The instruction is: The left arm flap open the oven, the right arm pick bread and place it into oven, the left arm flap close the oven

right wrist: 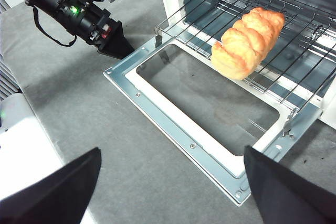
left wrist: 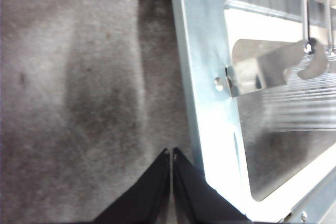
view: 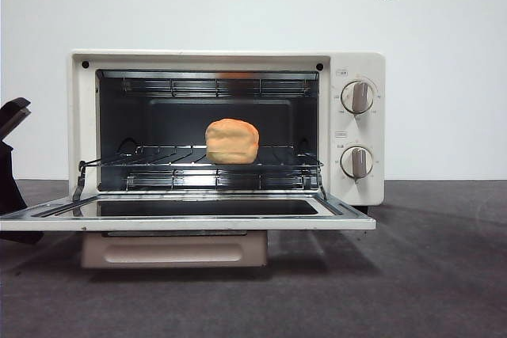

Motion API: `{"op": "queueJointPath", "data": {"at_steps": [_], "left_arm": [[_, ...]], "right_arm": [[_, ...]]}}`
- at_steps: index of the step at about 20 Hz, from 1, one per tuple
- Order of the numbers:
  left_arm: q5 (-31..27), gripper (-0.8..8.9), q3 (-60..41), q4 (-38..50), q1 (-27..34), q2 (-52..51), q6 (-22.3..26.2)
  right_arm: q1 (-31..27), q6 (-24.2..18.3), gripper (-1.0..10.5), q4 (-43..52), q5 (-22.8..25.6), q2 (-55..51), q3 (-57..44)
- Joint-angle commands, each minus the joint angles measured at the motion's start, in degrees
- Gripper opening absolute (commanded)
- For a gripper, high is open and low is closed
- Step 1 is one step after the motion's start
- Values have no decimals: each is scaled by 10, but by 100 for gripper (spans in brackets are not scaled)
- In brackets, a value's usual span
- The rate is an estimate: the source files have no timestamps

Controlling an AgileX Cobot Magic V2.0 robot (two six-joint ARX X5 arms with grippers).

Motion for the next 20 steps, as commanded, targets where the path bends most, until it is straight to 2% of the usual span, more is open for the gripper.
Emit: {"op": "queueJointPath", "data": {"at_steps": [1,5,12,20], "left_arm": [[59,14,4,34,-5,8,-22],[92,14,4,89,3,8,-59],[107,14,5,177,20,8,-116],[109,15,5,349,35,8,-225]], "right_arm": [[6,-3,427,5,0,3,7],[6,-2,427,5,0,3,7],[6,2,427,5,0,3,7],[6,10,427,4,0,4,7]]}}
